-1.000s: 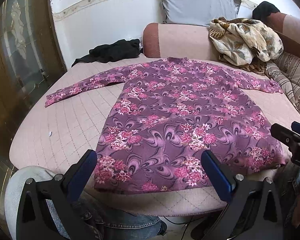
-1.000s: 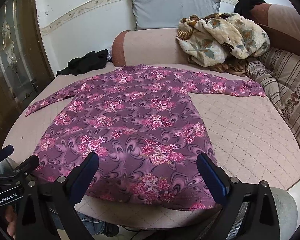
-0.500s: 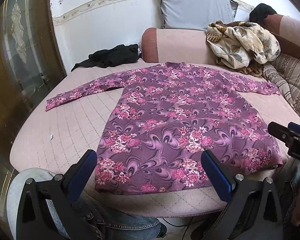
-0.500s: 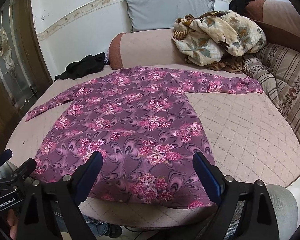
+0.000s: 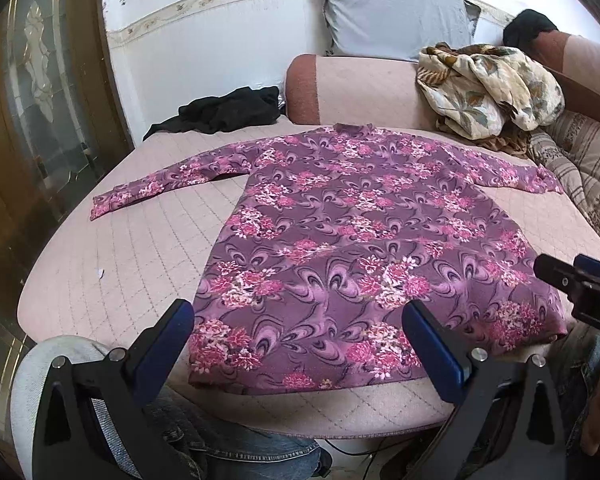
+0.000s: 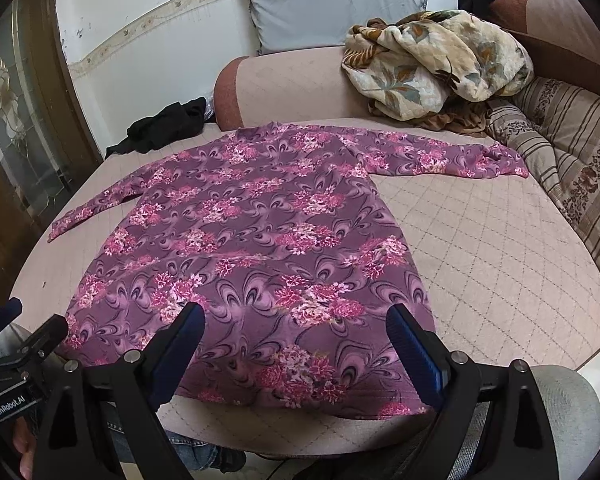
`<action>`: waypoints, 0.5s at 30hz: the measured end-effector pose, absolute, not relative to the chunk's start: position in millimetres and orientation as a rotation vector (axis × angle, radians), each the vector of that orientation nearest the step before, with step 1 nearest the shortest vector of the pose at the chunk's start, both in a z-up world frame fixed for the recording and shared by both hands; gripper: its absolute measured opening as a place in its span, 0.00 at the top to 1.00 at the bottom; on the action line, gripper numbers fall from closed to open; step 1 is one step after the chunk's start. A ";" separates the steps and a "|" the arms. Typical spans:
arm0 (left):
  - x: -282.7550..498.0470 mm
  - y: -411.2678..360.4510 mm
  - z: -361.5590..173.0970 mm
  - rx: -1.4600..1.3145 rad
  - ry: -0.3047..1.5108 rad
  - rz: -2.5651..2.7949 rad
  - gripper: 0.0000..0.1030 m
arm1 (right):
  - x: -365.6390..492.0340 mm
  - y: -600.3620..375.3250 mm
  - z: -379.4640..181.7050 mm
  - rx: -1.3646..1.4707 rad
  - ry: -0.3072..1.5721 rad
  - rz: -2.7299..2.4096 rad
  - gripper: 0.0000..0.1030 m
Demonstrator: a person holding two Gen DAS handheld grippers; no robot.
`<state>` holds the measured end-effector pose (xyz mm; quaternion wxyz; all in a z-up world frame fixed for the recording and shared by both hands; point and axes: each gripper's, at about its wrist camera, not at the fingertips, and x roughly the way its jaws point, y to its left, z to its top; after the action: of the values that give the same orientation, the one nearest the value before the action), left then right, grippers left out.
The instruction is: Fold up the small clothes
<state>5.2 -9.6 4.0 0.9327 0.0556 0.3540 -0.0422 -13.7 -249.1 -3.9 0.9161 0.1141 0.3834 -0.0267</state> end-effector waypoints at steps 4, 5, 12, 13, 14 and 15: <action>8.9 -8.4 1.3 0.099 0.739 -0.079 0.00 | -14.3 -250.8 -4.1 0.241 0.788 -0.058 0.08; 8.6 -7.1 0.7 0.099 0.738 -0.078 0.00 | -14.3 -251.3 -3.9 0.243 0.788 -0.059 0.08; 2.6 -4.0 2.5 0.107 0.716 -0.074 0.00 | -21.2 -258.1 1.7 0.288 0.764 -0.050 0.08; 1.2 -3.4 3.9 0.107 0.712 -0.075 0.00 | -21.4 -259.3 2.1 0.300 0.764 -0.044 0.08; 0.4 -3.2 4.5 0.110 0.708 -0.074 0.00 | -21.6 -260.2 2.5 0.307 0.763 -0.043 0.08; 0.2 -3.1 4.9 0.111 0.705 -0.075 0.00 | -21.3 -261.3 2.5 0.314 0.763 -0.042 0.08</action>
<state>0.2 -3.1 4.9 0.9363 0.0545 0.3449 -0.0368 -21.3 -261.3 2.5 0.9158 0.1527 0.3708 -0.0206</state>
